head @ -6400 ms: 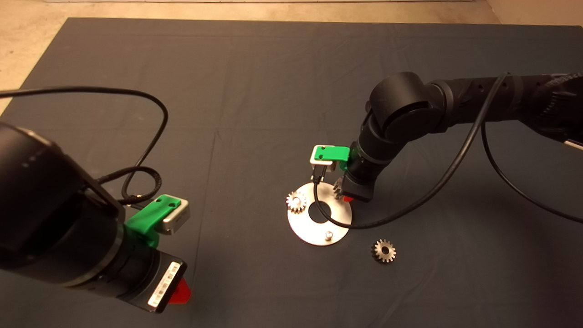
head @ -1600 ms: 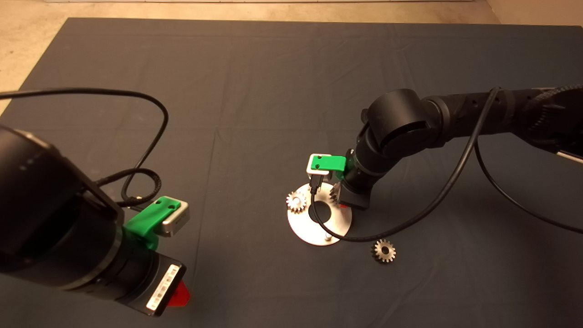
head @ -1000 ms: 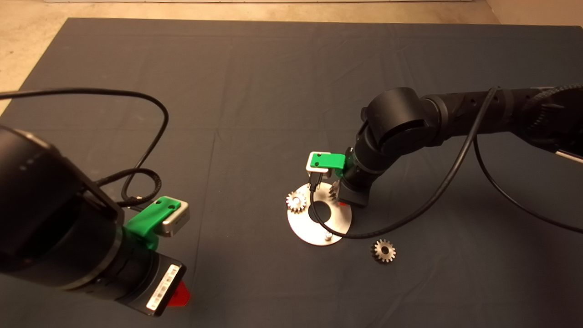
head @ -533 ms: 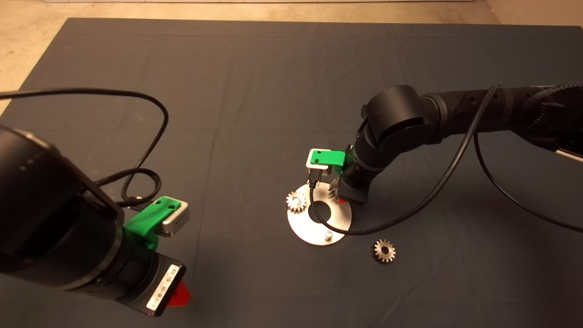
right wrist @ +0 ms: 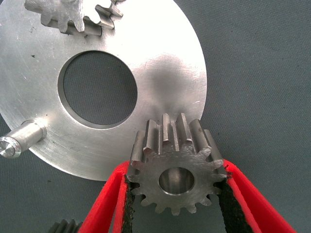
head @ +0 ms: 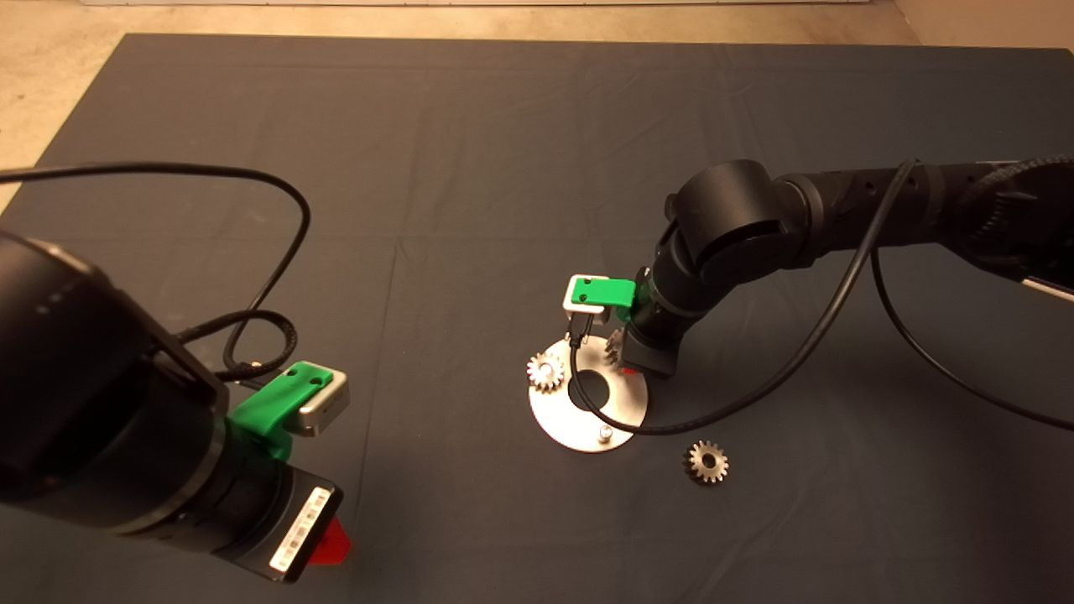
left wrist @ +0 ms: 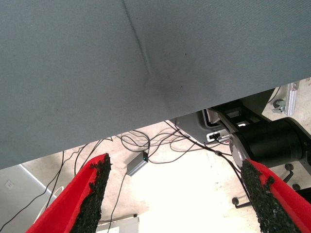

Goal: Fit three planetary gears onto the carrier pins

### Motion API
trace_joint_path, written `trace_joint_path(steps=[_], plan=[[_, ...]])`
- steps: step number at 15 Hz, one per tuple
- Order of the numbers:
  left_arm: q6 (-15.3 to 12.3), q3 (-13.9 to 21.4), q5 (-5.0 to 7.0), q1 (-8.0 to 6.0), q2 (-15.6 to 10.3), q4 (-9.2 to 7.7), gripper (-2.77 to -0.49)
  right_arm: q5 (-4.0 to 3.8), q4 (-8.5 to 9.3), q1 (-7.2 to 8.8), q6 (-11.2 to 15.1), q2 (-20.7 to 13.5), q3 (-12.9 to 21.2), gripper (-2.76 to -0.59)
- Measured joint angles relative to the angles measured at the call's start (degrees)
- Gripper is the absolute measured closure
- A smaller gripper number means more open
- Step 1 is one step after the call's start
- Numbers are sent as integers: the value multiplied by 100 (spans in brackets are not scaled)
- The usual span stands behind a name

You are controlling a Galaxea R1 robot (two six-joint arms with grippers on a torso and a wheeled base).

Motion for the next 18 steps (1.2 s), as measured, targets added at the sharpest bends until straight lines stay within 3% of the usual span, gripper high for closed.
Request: trace_joint_path(steps=[10, 18], plan=[[0, 0, 0, 0, 0, 0, -188, -2, -13, -13, -1, 0, -4, -102], [0, 0, 0, 0, 2, -2, -188, 6, 121, 2, -6, 52, -194, -102]])
